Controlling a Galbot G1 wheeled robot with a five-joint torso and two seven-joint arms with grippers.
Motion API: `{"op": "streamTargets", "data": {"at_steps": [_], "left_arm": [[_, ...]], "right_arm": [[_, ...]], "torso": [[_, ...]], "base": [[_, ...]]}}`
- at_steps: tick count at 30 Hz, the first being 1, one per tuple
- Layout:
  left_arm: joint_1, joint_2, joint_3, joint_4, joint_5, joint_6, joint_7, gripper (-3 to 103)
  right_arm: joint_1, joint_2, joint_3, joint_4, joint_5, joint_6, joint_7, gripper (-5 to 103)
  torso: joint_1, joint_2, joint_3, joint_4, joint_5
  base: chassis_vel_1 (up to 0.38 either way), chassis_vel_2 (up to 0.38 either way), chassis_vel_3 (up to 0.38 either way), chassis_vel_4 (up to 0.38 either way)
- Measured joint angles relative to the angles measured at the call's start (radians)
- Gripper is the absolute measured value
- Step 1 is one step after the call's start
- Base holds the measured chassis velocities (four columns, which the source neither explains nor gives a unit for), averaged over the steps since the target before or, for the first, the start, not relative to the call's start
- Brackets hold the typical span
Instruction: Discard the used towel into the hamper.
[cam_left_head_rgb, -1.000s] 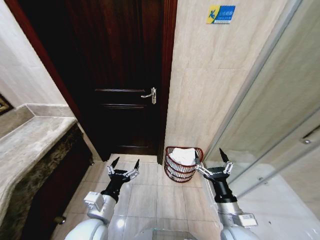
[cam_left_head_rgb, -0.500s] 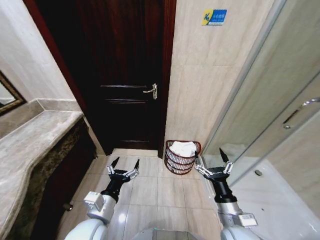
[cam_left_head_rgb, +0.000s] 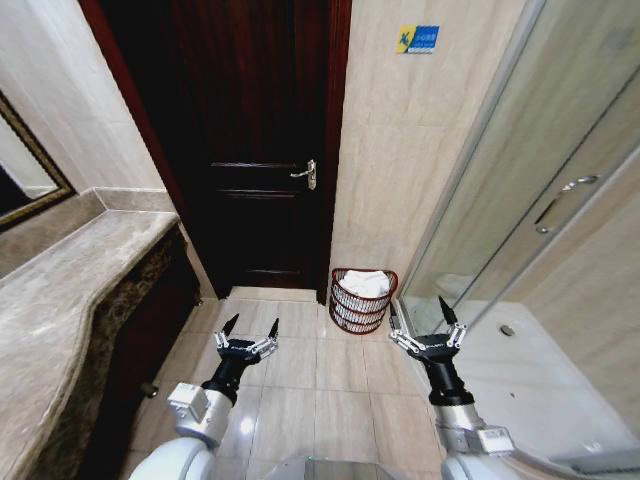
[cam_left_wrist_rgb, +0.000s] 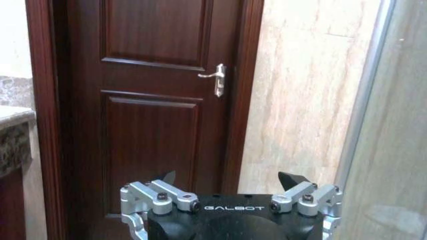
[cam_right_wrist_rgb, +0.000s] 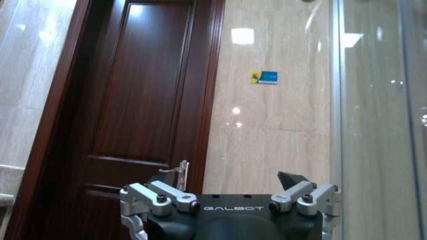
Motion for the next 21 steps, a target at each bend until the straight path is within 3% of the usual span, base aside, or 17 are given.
{"op": "streamTargets", "data": {"at_steps": [21], "left_arm": [[0.0,0.0,0.0,0.0,0.0,0.0,0.0,100]], "right_arm": [[0.0,0.0,0.0,0.0,0.0,0.0,0.0,100]], "torso": [[0.0,0.0,0.0,0.0001,-0.0006]], "base": [[0.153,-0.14,-0.143,0.143]]}}
